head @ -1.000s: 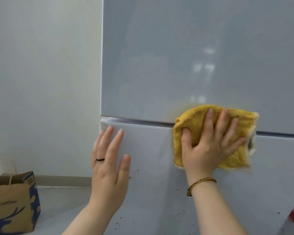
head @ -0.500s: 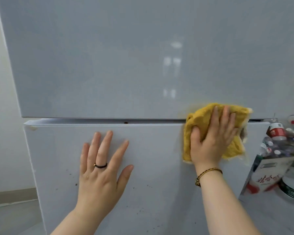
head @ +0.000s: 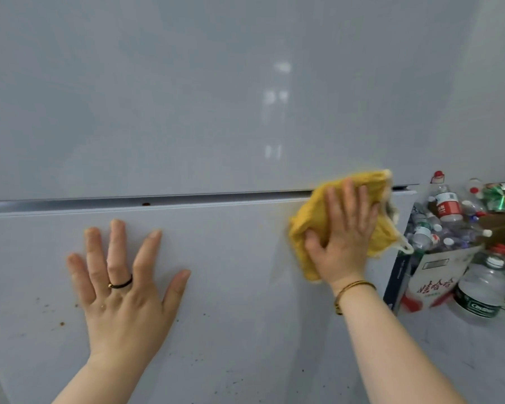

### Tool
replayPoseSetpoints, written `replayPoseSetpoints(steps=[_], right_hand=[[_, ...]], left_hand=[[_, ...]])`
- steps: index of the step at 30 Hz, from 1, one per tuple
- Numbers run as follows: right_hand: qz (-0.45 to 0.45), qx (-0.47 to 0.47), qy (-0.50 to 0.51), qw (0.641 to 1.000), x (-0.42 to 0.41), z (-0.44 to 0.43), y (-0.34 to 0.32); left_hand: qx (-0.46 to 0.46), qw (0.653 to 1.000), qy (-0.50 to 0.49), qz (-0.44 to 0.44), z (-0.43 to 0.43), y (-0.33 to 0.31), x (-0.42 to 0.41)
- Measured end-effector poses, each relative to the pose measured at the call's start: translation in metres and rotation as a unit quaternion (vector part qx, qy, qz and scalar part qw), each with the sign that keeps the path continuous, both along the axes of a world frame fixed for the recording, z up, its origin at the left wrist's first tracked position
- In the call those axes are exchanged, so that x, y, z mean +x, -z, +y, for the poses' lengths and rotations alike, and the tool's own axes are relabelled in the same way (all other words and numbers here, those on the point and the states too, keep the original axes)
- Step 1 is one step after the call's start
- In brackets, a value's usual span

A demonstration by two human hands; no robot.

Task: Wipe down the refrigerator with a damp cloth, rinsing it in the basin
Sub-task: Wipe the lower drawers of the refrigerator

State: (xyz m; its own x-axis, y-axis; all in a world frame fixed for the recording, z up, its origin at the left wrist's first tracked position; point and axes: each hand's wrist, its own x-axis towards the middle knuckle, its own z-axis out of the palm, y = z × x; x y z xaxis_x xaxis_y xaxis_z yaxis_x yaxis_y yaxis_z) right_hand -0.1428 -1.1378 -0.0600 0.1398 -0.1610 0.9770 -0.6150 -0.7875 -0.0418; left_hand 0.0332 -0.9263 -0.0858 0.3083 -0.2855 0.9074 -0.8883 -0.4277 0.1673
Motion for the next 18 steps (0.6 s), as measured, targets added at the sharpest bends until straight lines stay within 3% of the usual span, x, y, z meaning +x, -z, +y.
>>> replayPoseSetpoints(steps=[3,8,10,13,18], right_hand=[[-0.154,0.152,0.034,0.976,-0.014,-0.014,-0.007],[-0.333,0.335,0.040,0.881,0.013,0.016,-0.010],[-0.307,0.278,0.044,0.909,0.037,0.039,-0.003],[-0.138,0.121,0.022,0.983,0.055,0.055,0.015],[-0.041,0.021,-0.002,0.999,0.006,0.005,0.002]], left_hand=[[0.004,1.000,-0.003,-0.002,-0.001,0.000,-0.001],[0.001,1.000,-0.007,-0.005,-0.003,0.003,0.001],[-0.017,1.000,0.002,0.020,-0.005,0.005,-0.001],[-0.013,0.998,0.011,0.065,-0.008,0.004,-0.005],[0.015,0.990,0.011,0.140,-0.008,0.005,-0.007]])
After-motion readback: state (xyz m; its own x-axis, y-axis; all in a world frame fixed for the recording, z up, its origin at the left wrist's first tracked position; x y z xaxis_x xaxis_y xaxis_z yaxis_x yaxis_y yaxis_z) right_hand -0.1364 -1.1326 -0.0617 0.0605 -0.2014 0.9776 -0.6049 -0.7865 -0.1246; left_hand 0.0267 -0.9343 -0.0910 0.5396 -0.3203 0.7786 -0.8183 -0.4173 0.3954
